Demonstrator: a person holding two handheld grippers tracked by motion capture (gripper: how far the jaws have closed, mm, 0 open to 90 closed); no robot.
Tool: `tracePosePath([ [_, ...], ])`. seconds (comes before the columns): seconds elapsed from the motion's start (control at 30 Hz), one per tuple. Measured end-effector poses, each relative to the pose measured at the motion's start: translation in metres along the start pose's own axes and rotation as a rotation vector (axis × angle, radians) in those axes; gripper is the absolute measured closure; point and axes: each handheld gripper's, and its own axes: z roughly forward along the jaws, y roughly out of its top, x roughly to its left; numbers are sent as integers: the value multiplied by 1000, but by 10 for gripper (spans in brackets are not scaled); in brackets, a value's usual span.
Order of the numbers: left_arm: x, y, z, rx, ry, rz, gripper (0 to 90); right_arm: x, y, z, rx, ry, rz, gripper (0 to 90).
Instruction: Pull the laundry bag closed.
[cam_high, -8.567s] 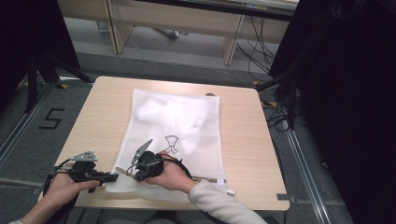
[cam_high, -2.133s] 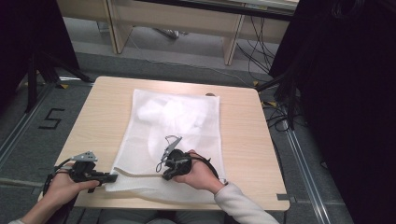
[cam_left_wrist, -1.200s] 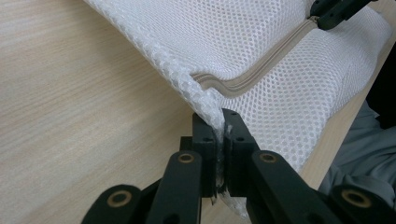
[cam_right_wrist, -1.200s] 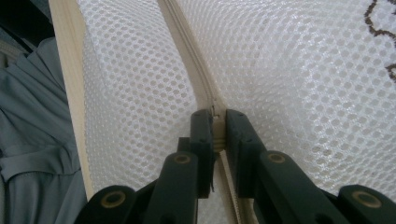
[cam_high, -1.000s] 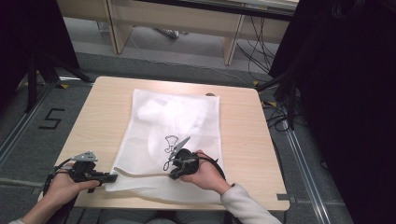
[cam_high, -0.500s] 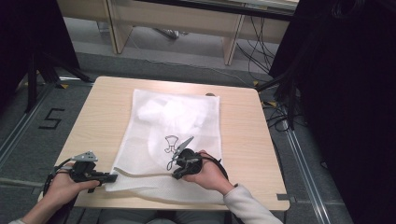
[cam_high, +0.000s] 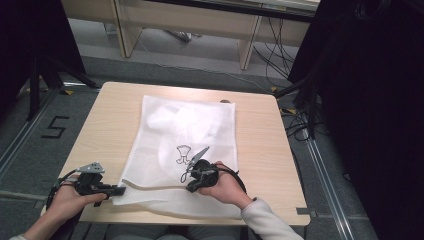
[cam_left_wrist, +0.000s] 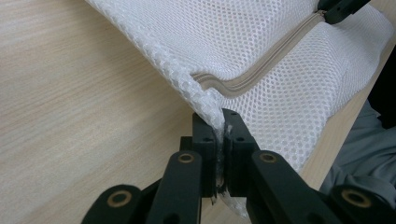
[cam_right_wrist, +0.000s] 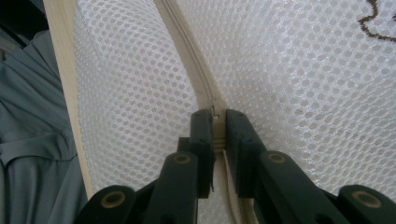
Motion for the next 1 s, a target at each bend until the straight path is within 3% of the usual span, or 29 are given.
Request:
tracePosePath([
  [0.23, 0, 0, 0, -2, 1, -2, 848, -1, -2, -2, -3, -2, -5, 822],
  [0.3, 0, 1, -1, 17, 0, 2, 848, -1, -2, -2, -8, 10, -6, 822],
  [0.37, -1, 0, 0, -1, 0, 0, 847, -1, -2, -3, -6, 11, -10, 822],
  [0.5, 0, 1, -1, 16, -1, 3, 847, -1, -2, -3, -6, 8, -6, 822],
  [0.53, 0, 0, 0, -5, 1, -2, 847, 0, -2, -3, -3, 3, -7, 822],
  [0.73, 0, 1, -1, 17, -4, 2, 847, -3, -6, -5, -1, 3, -1, 822],
  [1.0, 0, 0, -1, 4, -1, 3, 847, -4, -10, -8, -4, 3, 2, 822],
])
